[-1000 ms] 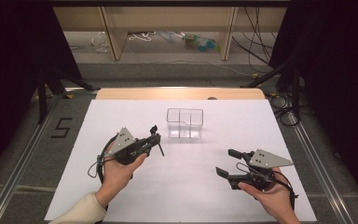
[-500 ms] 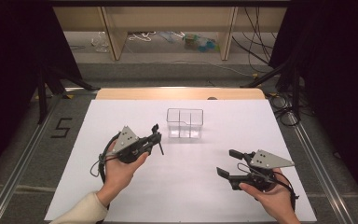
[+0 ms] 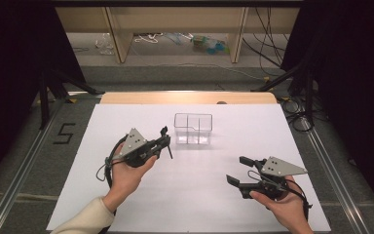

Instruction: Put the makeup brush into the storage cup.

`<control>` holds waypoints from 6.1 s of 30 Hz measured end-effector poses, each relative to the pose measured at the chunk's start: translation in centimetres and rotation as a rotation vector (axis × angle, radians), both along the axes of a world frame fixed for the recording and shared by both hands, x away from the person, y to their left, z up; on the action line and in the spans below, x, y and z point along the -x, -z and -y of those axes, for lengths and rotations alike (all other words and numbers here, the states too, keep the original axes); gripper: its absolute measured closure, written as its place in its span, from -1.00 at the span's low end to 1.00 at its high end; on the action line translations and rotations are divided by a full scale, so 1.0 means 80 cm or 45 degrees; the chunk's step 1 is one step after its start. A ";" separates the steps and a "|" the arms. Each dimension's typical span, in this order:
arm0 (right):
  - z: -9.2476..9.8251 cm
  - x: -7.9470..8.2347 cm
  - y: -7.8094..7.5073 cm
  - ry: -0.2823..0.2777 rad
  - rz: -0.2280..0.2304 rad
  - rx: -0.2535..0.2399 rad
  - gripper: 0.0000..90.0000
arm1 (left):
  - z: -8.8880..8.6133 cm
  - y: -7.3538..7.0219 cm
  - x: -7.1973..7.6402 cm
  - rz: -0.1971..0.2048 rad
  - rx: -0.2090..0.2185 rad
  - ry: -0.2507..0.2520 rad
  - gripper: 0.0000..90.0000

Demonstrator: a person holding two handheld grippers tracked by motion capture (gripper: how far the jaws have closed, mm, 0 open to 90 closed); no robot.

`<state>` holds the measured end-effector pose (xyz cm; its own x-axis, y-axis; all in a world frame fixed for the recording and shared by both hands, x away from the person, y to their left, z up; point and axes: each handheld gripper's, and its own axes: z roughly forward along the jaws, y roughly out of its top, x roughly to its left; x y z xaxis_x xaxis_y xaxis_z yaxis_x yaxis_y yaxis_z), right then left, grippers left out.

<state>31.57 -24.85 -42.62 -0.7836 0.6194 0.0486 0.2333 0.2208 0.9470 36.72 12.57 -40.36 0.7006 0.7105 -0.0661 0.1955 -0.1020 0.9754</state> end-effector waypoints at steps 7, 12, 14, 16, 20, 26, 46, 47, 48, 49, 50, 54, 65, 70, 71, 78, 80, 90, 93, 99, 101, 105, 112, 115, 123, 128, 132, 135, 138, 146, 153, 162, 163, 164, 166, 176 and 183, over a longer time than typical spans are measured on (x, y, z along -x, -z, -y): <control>0.000 0.000 0.000 0.000 -0.005 0.005 -0.49 | 0.002 -0.003 -0.004 0.001 0.002 0.001 0.90; 0.000 0.001 0.000 0.001 -0.013 0.004 -0.49 | 0.004 -0.005 -0.006 0.002 0.001 0.000 0.90; -0.001 -0.001 0.002 -0.008 -0.004 -0.015 -0.49 | 0.005 -0.006 -0.008 0.003 0.001 0.003 0.90; -0.001 -0.001 0.002 -0.009 -0.007 -0.014 -0.49 | 0.005 -0.006 -0.009 0.005 -0.001 0.004 0.90; -0.001 -0.001 0.002 -0.009 -0.004 -0.012 -0.49 | 0.007 -0.006 -0.010 0.002 -0.004 0.009 0.90; -0.001 0.000 0.002 -0.009 -0.009 -0.002 -0.49 | 0.009 -0.007 -0.013 0.003 -0.008 0.013 0.89; 0.000 0.001 0.001 -0.003 -0.032 0.036 -0.49 | 0.013 -0.014 -0.021 0.012 -0.009 0.013 0.89; 0.000 0.001 0.001 -0.003 -0.032 0.036 -0.49 | 0.013 -0.014 -0.021 0.007 -0.004 0.010 0.90; 0.000 0.001 0.001 -0.003 -0.032 0.036 -0.49 | 0.013 -0.015 -0.022 0.009 -0.006 0.012 0.90; 0.000 0.001 0.001 0.000 -0.034 0.035 -0.49 | 0.014 -0.015 -0.023 0.011 -0.005 0.011 0.90; 0.000 0.001 0.001 -0.001 -0.034 0.035 -0.49 | 0.014 -0.015 -0.023 0.012 -0.004 0.011 0.90; 0.000 0.001 0.001 -0.002 -0.037 0.034 -0.49 | 0.015 -0.016 -0.024 0.013 -0.003 0.014 0.90; -0.002 0.001 0.003 -0.012 -0.051 0.005 -0.49 | 0.017 -0.019 -0.029 0.017 -0.002 0.014 0.90; -0.003 0.000 0.004 -0.013 -0.052 -0.005 -0.49 | 0.018 -0.019 -0.032 0.017 -0.002 0.017 0.89; -0.002 0.001 0.003 -0.007 -0.048 -0.002 -0.49 | 0.019 -0.019 -0.032 0.011 0.003 0.014 0.90; -0.002 -0.002 0.004 -0.018 -0.016 -0.001 -0.49 | 0.019 -0.021 -0.035 0.014 0.004 0.012 0.90; -0.002 -0.001 0.004 -0.012 -0.019 0.007 -0.49 | 0.019 -0.021 -0.036 0.017 0.005 0.010 0.90; -0.002 -0.001 0.004 -0.013 -0.019 0.009 -0.49 | 0.019 -0.025 -0.041 0.022 0.012 0.008 0.89; -0.002 -0.001 0.004 -0.012 -0.017 0.005 -0.49 | 0.006 -0.032 -0.055 0.228 -0.191 -0.020 0.90; -0.002 -0.001 0.004 -0.014 -0.022 0.008 -0.49 | 0.009 -0.033 -0.055 0.201 -0.151 -0.027 0.90; -0.002 -0.001 0.004 -0.014 -0.020 0.011 -0.49 | 0.010 -0.033 -0.055 0.198 -0.146 -0.032 0.89; -0.003 -0.002 0.005 -0.019 -0.012 -0.008 -0.49 | 0.009 -0.034 -0.056 0.200 -0.152 -0.022 0.90; -0.003 -0.002 0.006 -0.024 -0.021 -0.008 -0.49 | 0.011 -0.035 -0.058 0.192 -0.145 -0.037 0.89; 0.000 0.000 0.003 -0.011 -0.042 0.038 -0.49 | 0.011 -0.035 -0.058 0.191 -0.144 -0.040 0.90; 0.000 0.000 0.003 -0.009 -0.040 0.040 -0.49 | 0.016 -0.036 -0.057 0.162 -0.093 -0.057 0.89; 0.000 0.000 0.004 -0.009 -0.040 0.041 -0.49 | 0.015 -0.038 -0.059 0.175 -0.101 -0.054 0.90; 0.000 0.000 0.003 -0.009 -0.039 0.040 -0.49 | 0.016 -0.038 -0.059 0.178 -0.107 -0.053 0.89; 0.000 0.000 0.004 -0.012 -0.049 0.041 -0.49 | 0.016 -0.038 -0.059 0.181 -0.112 -0.052 0.89; -0.001 0.000 0.004 -0.013 -0.043 0.040 -0.49 | 0.024 -0.035 -0.052 0.047 0.006 -0.009 0.89; -0.001 -0.001 0.004 -0.010 -0.046 0.040 -0.49 | 0.026 -0.038 -0.054 0.041 0.019 -0.013 0.89; -0.003 -0.002 0.006 -0.011 -0.032 0.000 -0.49 | 0.029 -0.041 -0.057 0.046 0.020 -0.009 0.90; -0.003 -0.002 0.006 -0.012 -0.031 0.002 -0.49 | 0.034 -0.044 -0.060 0.054 0.015 0.004 0.89; -0.003 -0.002 0.006 -0.014 -0.032 0.001 -0.49 | 0.034 -0.044 -0.060 0.057 0.016 0.005 0.89; -0.003 -0.002 0.006 -0.015 -0.031 0.002 -0.49 | 0.034 -0.044 -0.060 0.057 0.014 0.006 0.89; -0.003 -0.003 0.006 -0.013 -0.030 0.004 -0.49 | 0.035 -0.045 -0.061 0.059 0.010 0.005 0.90; -0.003 -0.003 0.006 -0.021 -0.027 0.008 -0.49 | 0.038 -0.046 -0.064 0.065 0.006 0.011 0.90; -0.003 -0.003 0.006 -0.020 -0.025 0.011 -0.49 | 0.038 -0.047 -0.067 0.072 0.008 0.008 0.90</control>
